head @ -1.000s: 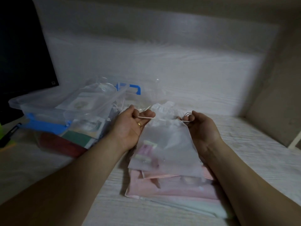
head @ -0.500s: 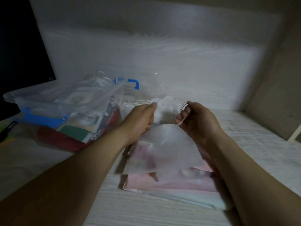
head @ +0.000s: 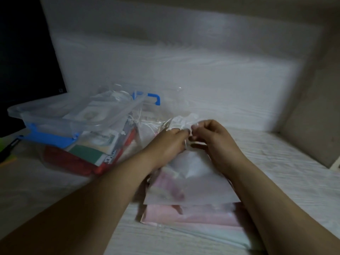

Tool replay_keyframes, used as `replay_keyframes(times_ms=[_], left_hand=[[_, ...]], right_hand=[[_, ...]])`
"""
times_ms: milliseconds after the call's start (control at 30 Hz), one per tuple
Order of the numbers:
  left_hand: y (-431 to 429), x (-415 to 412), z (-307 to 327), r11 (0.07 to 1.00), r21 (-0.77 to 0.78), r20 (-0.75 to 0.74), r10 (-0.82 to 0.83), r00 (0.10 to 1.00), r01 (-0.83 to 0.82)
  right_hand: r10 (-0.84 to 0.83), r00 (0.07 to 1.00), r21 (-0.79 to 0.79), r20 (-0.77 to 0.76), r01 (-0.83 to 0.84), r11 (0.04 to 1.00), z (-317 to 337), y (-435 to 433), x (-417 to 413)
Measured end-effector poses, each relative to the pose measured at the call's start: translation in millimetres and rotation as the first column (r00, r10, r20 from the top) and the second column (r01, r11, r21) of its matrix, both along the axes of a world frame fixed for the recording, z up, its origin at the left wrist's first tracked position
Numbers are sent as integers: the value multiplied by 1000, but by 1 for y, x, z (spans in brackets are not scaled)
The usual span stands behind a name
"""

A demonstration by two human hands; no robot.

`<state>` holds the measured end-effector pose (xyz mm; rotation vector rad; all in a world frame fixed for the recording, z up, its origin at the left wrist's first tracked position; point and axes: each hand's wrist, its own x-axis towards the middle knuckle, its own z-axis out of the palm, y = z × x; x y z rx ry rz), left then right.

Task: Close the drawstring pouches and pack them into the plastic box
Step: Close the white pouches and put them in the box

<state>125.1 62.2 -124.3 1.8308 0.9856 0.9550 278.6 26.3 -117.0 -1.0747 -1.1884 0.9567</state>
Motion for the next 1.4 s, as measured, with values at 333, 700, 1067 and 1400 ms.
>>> replay_keyframes(times_ms=[333, 700, 1067, 1400], left_hand=[[7, -6, -2, 954, -298, 288, 122, 950, -32], [5, -10, 3, 922, -383, 598, 198, 777, 59], [5, 2, 29, 981, -184, 579, 63, 813, 55], [-4, 7, 14, 997, -72, 88, 25, 996, -18]], right_hand=[[182, 935, -163, 305, -137, 977, -11, -4, 1], [214, 972, -218, -99, -230, 948, -5, -7, -1], [249, 961, -188, 123, -224, 956, -9, -13, -4], [244, 959, -110, 143, -229, 967, -11, -9, 0]])
